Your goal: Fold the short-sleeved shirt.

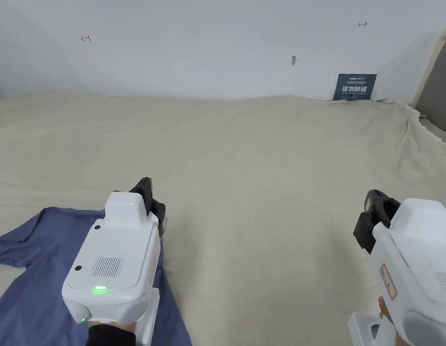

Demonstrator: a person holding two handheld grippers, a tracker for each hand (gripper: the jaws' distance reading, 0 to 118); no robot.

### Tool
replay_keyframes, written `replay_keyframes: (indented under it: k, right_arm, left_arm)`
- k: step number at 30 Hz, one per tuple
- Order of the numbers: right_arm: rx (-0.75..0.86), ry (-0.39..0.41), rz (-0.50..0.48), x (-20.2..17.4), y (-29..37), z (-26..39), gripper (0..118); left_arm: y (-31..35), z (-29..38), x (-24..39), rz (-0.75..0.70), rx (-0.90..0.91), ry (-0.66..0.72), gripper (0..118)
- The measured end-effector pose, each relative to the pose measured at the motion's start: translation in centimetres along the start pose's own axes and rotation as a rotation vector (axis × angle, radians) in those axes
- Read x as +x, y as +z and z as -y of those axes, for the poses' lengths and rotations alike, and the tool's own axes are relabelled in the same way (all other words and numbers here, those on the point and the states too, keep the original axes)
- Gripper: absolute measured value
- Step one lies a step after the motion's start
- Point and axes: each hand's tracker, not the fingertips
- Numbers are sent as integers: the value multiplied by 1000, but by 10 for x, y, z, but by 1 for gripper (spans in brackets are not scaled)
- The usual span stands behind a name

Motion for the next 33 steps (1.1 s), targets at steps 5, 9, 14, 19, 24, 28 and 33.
replay_keyframes:
  k: [5, 9, 14, 19, 24, 28, 33]
  right_arm:
    - [0, 2, -1, 1, -1, 1, 0]
    - [-1, 5, 0, 1, -2, 2, 0]
    - [2, 10, 0, 2, -2, 2, 0]
    - [2, 17, -1, 2, -3, 2, 0]
    - [3, 18, -2, 2, -3, 3, 0]
    - [4, 26, -4, 0, -4, 2, 0]
    - [7, 37, -25, -11, -7, 0, 0]
  left_arm:
    - [1, -2, 0, -1, 5, 2, 0]
    - [0, -2, -1, 0, 6, 9, 0]
    - [-1, -3, -3, 0, 1, 20, 0]
    - [-1, -3, -3, -3, 2, 22, 0]
    - [-1, -3, -4, -1, 2, 20, 0]
    - [-2, -3, -5, -2, 3, 22, 0]
    - [0, -3, -14, -25, 2, 32, 0]
